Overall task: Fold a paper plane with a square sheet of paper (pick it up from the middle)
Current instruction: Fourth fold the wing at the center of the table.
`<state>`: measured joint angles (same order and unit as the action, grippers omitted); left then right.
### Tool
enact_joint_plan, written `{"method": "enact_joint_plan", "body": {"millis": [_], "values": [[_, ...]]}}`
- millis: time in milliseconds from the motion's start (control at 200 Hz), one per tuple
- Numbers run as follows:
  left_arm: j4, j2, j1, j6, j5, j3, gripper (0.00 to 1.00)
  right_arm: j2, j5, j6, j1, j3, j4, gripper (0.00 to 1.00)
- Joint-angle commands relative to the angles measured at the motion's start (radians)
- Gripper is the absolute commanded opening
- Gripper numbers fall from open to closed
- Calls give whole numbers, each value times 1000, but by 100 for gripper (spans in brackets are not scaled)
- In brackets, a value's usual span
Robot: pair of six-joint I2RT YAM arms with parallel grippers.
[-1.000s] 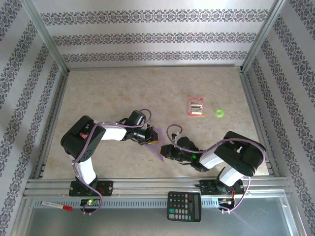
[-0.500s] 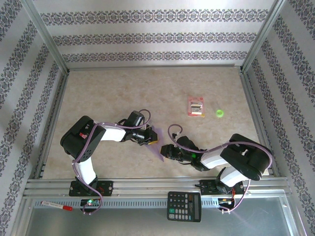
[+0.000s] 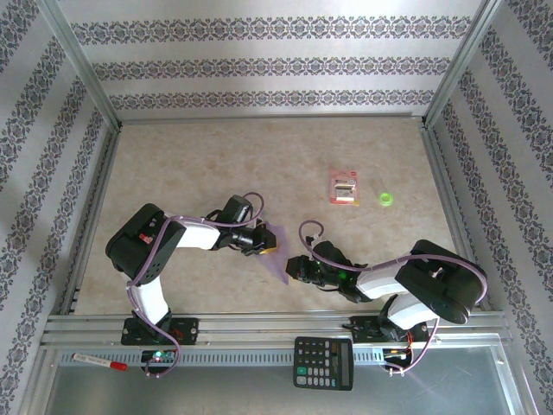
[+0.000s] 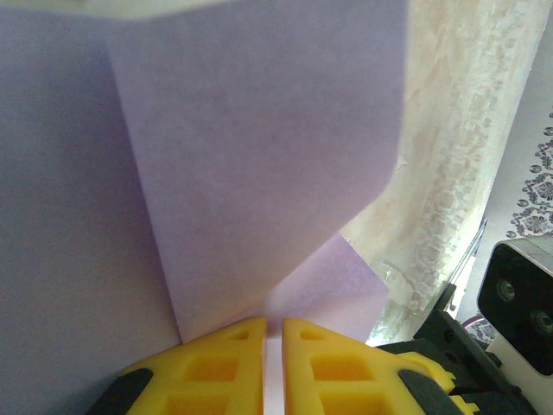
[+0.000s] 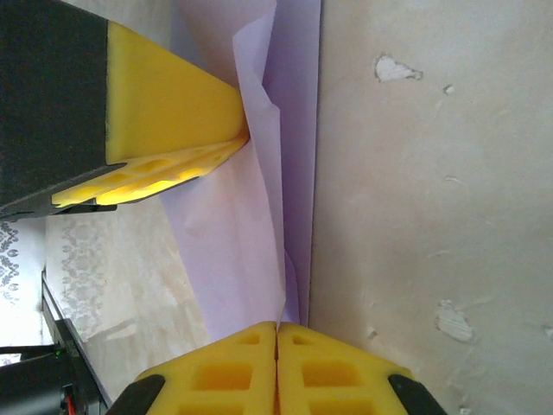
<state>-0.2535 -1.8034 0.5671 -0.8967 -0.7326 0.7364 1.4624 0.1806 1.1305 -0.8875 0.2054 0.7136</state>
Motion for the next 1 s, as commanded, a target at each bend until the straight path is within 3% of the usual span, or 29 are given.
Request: {"method": "enact_joint_plan", "body": {"millis": [0, 195, 615, 994], "values": [[27, -5, -21, 2, 39, -40, 14, 27, -24, 12, -11, -21, -74, 7], [29, -5, -25, 12, 41, -41, 14, 36, -22, 17, -11, -26, -85, 8], [52, -4, -27, 23, 46, -33, 13, -156, -22, -12, -43, -10, -204, 13], [34, 4, -28, 12, 42, -47, 14, -75, -20, -33, -63, 42, -185, 11]]}}
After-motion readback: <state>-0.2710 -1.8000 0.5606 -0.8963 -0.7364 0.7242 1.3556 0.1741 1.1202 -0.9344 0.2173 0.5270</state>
